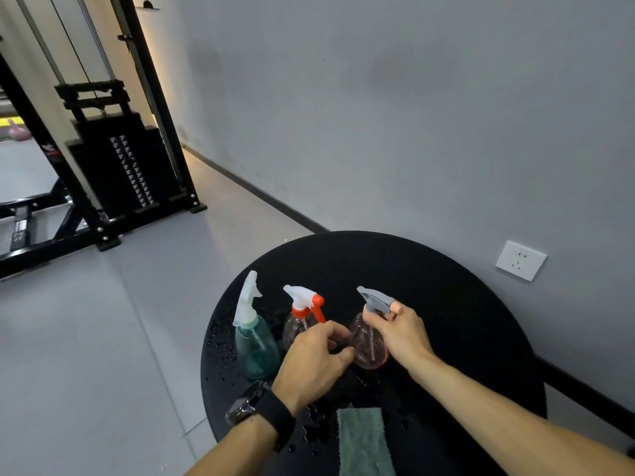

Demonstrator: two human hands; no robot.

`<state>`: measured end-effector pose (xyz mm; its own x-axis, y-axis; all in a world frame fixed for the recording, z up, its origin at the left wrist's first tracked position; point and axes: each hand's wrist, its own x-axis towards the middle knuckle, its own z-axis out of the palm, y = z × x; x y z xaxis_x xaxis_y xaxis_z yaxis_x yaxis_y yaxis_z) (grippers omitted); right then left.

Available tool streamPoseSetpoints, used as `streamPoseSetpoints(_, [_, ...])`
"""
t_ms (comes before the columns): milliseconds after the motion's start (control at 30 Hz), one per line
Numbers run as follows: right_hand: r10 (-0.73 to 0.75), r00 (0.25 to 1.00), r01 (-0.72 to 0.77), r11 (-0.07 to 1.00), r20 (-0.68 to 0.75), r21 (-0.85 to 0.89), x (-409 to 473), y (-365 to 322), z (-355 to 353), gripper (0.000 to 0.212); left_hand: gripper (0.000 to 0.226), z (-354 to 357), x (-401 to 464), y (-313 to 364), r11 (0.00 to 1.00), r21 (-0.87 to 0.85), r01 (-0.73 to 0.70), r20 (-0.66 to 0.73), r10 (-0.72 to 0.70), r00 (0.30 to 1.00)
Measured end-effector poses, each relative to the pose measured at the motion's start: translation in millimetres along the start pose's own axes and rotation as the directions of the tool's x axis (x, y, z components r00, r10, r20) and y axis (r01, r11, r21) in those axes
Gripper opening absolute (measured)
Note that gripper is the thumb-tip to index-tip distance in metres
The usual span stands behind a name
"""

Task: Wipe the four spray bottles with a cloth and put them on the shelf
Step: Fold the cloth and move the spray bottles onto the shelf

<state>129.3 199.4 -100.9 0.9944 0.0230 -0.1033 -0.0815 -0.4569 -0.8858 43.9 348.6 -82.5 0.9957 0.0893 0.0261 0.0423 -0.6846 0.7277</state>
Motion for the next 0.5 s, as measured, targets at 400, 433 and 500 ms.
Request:
streamPoseSetpoints(400, [-0.109,0.994,0.109,0.994,0.011,0.009,-28,-37,-49,0.017,0.023,-24,-10,39,0.999,-0.022,-0.030,-0.050,0.029,0.998])
streamPoseSetpoints(433, [-0.115,0.993,0.115,0.993,0.011,0.003,-31,-38,-57,0.016,0.023,-25,-11,45,0.999,-0.023,-0.038,-0.053,0.037,0.998])
streamPoseSetpoints(500, [-0.138,0.990,0.138,0.990,-0.005,-0.014,-42,-44,-74,0.016,0.023,-26,-15,59,0.998,-0.025,-0.054,-0.055,0.052,0.997])
